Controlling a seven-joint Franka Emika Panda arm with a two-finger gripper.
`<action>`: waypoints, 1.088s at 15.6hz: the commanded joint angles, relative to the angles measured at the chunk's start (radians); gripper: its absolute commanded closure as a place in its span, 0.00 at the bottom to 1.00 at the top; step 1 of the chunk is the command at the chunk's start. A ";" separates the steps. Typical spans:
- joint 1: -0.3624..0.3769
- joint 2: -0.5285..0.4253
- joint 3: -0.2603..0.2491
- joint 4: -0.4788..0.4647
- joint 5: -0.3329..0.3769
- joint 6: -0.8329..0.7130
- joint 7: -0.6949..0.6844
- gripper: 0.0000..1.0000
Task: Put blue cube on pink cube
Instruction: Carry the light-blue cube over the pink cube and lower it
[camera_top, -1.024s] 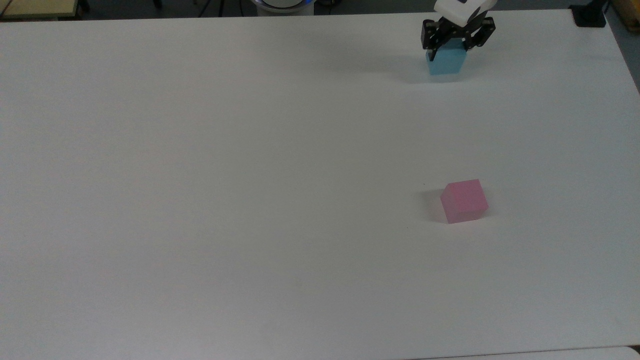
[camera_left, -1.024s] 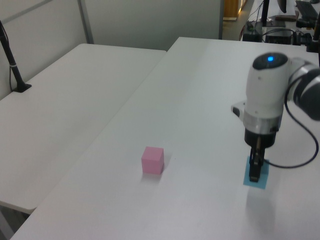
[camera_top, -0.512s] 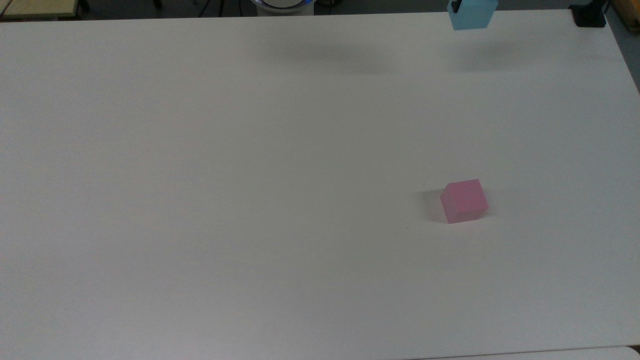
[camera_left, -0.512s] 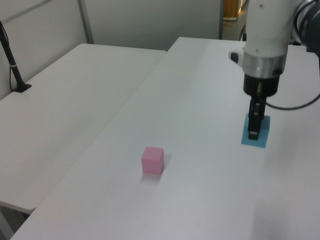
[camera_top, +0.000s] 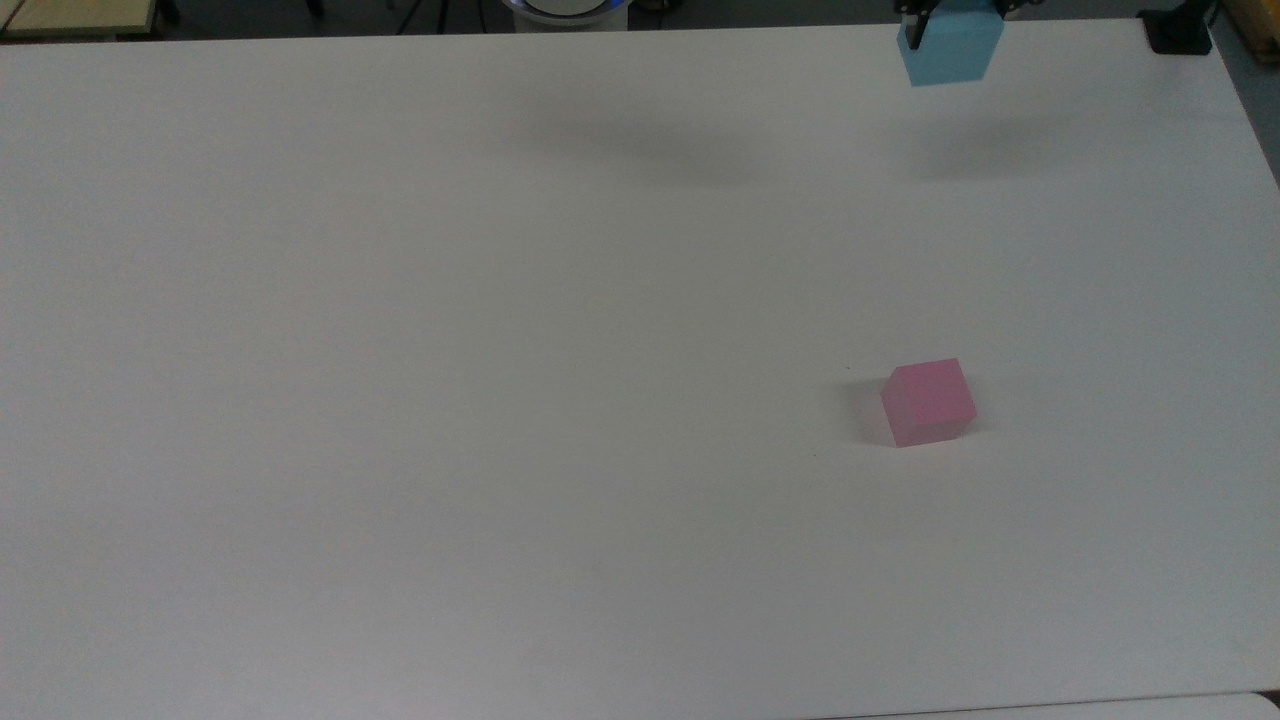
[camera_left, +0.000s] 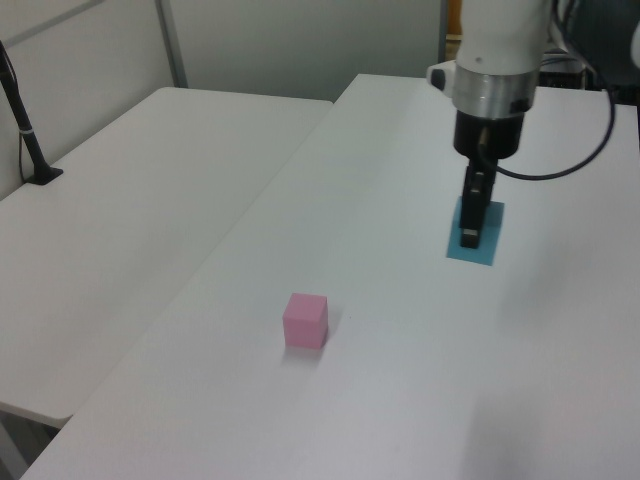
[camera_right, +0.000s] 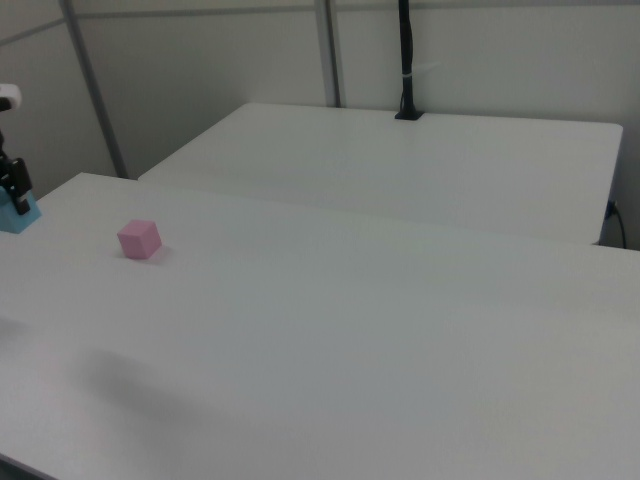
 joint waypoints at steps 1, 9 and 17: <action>-0.046 0.188 -0.007 0.238 -0.007 -0.111 -0.027 0.94; -0.130 0.397 -0.007 0.476 -0.008 -0.052 -0.088 0.90; -0.144 0.487 -0.009 0.476 -0.063 0.143 -0.157 0.90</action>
